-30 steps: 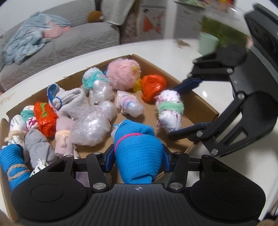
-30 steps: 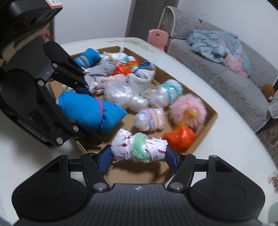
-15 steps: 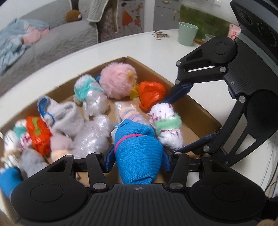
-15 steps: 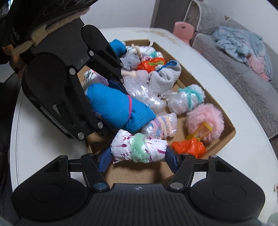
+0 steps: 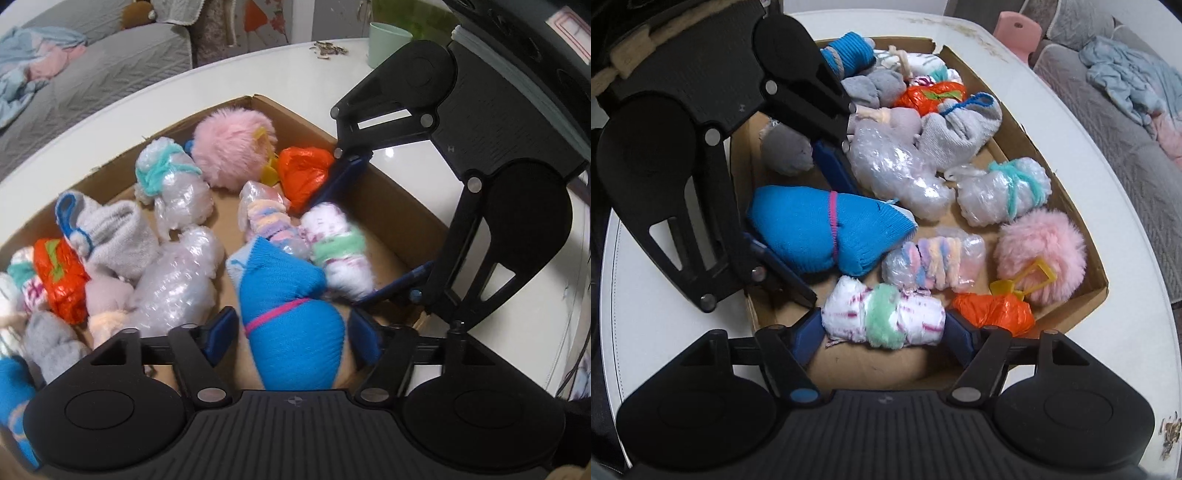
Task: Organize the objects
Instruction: 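Carry the blue sock and white-green sock into the tray and lower them, then open both tools to release the socks in the tray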
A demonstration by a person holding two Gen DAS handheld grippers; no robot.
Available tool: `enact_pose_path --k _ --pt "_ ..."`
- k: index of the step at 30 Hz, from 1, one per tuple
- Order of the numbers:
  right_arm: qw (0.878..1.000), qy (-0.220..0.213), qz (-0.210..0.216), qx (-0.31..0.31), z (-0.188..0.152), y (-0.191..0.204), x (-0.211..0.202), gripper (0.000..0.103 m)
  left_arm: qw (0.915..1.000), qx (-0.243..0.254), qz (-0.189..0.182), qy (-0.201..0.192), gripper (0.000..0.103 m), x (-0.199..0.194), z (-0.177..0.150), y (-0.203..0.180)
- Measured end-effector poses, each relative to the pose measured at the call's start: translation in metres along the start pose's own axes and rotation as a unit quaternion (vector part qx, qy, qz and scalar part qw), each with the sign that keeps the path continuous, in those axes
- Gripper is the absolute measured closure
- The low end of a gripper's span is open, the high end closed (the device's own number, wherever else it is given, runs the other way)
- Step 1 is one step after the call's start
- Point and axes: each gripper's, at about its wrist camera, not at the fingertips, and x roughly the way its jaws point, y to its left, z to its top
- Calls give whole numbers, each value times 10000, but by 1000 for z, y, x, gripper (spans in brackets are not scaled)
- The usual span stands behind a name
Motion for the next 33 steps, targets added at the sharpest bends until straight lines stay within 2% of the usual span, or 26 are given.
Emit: enact_pose_path --k 1,6,10,14,24,28,33 --pt "10000 -1 0 10 0 0 0 35 10000 -7 17 26 18 0 1 1" --pt "9999 115 -14 70 3 -1 0 30 9991 -282 65 303 9 3 6 4" --pt "9998 192 -52 65 6 2 -3 20 9979 -564 28 311 3 -4 6 6" --pt "9996 190 -136 128 7 3 -12 12 9939 -1076 -26 249 3 -11 5 12" --pt "9977 -103 -514 430 3 11 -27 4 9816 -1876 238 -261 1 -40 -1 6" --pt "9951 -306 -660 665 3 15 -34 1 9791 -1910 487 -504 1 -48 1 6" --pt "9904 -419 -829 1022 2 21 -39 1 9736 -2097 560 -712 1 -67 -9 3"
